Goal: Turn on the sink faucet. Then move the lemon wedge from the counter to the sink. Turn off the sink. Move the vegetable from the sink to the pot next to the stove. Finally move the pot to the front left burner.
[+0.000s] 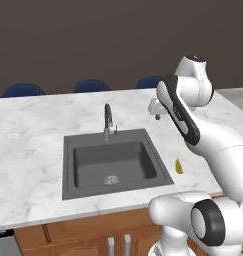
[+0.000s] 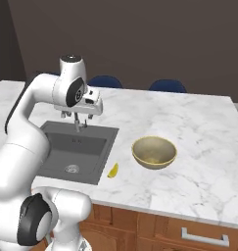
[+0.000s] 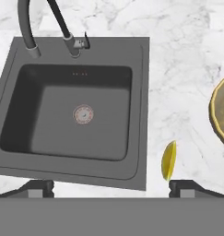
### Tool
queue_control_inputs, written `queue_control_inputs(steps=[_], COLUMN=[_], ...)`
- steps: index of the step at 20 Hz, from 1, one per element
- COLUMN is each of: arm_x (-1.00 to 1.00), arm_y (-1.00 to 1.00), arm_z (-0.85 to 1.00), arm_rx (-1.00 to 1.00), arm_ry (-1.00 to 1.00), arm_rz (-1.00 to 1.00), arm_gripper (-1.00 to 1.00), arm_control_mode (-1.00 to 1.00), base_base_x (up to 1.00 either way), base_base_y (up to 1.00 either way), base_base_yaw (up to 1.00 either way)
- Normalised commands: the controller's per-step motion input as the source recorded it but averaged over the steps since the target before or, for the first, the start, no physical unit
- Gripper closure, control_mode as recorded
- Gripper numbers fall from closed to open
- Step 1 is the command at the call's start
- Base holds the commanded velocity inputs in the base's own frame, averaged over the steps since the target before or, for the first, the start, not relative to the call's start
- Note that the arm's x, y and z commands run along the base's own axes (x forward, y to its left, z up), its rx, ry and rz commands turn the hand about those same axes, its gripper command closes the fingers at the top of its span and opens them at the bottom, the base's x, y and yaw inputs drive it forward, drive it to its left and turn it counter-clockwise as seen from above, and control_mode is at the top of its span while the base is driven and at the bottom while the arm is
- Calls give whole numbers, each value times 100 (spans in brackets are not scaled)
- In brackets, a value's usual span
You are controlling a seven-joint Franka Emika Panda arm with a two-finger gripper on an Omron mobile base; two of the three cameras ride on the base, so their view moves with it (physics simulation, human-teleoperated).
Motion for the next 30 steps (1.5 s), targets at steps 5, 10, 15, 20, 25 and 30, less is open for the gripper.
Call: queue_control_inputs(steps=[5,10,15,20,25,30], arm_x=[16,39,21,19,33,63], arm_y=[-6,-9,7,20,10,7], arm_z=[-28,-43,-34,-29,-38,-28], arm_rx=[2,5,0,0,0,1], arm_ry=[-1,-12,-20,-12,-13,-15], arm_rz=[23,48,43,43,33,19], arm_gripper=[-100,-100,-100,-100,-100,-100], arm_control_mode=[-100,-100,-100,-100,-100,-100], base_base_x=[0,0,0,0,0,0], base_base_y=[0,0,0,0,0,0], base_base_yaw=[0,0,0,0,0,0])
